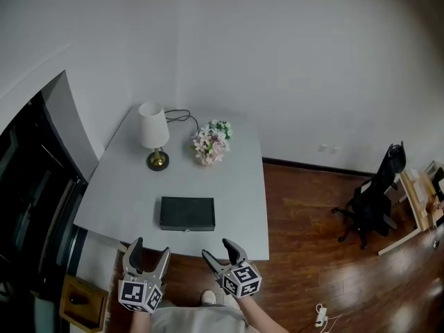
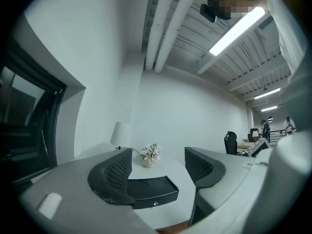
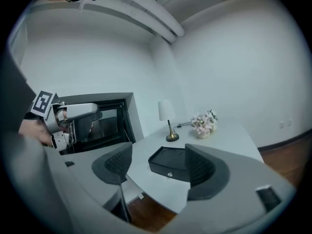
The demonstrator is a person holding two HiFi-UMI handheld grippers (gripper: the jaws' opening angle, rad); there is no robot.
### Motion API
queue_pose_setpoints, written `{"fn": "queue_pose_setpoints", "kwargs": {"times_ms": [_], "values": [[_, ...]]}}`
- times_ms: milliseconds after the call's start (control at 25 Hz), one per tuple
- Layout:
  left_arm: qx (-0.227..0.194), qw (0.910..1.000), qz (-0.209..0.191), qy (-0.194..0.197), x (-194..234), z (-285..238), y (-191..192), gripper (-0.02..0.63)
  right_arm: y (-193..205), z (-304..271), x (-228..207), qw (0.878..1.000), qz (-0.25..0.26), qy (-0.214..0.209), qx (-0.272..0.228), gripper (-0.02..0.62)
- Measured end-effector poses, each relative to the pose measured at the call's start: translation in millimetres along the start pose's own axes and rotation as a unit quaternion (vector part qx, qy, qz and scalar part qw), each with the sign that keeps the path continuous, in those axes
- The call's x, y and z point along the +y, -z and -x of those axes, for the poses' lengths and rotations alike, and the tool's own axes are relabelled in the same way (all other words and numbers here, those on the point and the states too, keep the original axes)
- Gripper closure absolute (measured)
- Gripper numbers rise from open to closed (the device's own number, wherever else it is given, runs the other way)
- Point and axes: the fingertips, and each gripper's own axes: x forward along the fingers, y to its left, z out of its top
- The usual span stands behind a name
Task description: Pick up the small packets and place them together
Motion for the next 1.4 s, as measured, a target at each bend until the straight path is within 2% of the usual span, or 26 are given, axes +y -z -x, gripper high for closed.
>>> {"fn": "queue_pose_setpoints", "kwargs": {"times_ms": [200,440,480,520,600,800,1040,1120,1240,1280,1400], "values": [[0.016,0.9998,0.000,0.007,13,-20,16,0.301,60,-37,-12,0.997,-0.032,-0.002,0.077,0.259],[0.022,0.9997,0.002,0.009,39,-15,15,0.301,134,-102,-23,0.982,-0.081,0.003,0.170,0.261],[0.023,0.9997,0.002,0.008,43,-11,14,0.301,145,-112,-23,0.979,-0.088,0.003,0.185,0.288],[0.025,0.9997,0.002,0.004,47,-7,14,0.301,154,-122,-24,0.976,-0.094,0.003,0.198,0.383],[0.027,0.9996,0.002,-0.005,58,2,14,0.301,166,-140,-25,0.970,-0.108,0.009,0.219,0.388],[0.027,0.9991,0.005,-0.034,87,19,13,0.302,179,-168,-35,0.958,-0.127,0.041,0.254,0.388],[0.030,0.9974,0.011,-0.065,118,31,14,0.301,179,-187,-53,0.948,-0.170,0.075,0.258,0.390],[0.033,0.9968,0.013,-0.071,125,33,15,0.301,180,-187,-58,0.944,-0.176,0.086,0.264,0.455],[0.035,0.9964,0.018,-0.075,132,34,17,0.302,179,-187,-55,0.942,-0.191,0.079,0.265,0.483],[0.035,0.9964,0.020,-0.074,133,33,17,0.302,179,-188,-53,0.942,-0.194,0.075,0.263,0.530],[0.037,0.9969,0.020,-0.066,133,28,19,0.301,179,-187,-51,0.943,-0.195,0.075,0.260,0.531]]}}
